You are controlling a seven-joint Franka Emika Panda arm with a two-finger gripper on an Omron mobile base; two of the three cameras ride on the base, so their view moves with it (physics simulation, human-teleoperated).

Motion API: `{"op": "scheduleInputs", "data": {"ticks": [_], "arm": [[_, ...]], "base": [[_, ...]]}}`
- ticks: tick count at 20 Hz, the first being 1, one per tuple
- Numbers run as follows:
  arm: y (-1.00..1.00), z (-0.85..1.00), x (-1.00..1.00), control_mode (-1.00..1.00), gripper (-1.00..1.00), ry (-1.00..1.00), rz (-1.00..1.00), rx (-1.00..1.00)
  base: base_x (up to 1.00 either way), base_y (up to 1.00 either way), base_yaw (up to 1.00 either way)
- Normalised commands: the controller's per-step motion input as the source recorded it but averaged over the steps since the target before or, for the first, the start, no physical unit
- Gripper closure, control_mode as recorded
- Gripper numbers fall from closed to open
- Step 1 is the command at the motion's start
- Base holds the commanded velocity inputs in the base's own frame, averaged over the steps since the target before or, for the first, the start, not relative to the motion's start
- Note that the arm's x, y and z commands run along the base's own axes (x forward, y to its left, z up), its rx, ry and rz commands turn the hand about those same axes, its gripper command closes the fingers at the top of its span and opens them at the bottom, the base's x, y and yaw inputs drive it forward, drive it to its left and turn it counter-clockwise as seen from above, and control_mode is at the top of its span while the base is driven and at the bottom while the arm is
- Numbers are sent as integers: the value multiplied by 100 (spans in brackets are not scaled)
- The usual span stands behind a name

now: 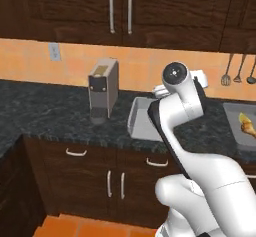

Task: Place one lemon wedge and one chicken drumstick in each tupperware on the nearby counter, to pack two identical lunches.

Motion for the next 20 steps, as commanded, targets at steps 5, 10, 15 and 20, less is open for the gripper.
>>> {"op": "scheduleInputs", "data": {"ticks": [5, 10, 15, 20], "arm": [[0, 0, 0, 100, 100, 0, 0, 0], [0, 0, 0, 100, 100, 0, 0, 0], [0, 0, 0, 100, 100, 0, 0, 0], [0, 0, 0, 100, 100, 0, 0, 0]], "base": [[76, 34, -41], [24, 40, -36], [11, 63, -28], [10, 23, -23]]}}
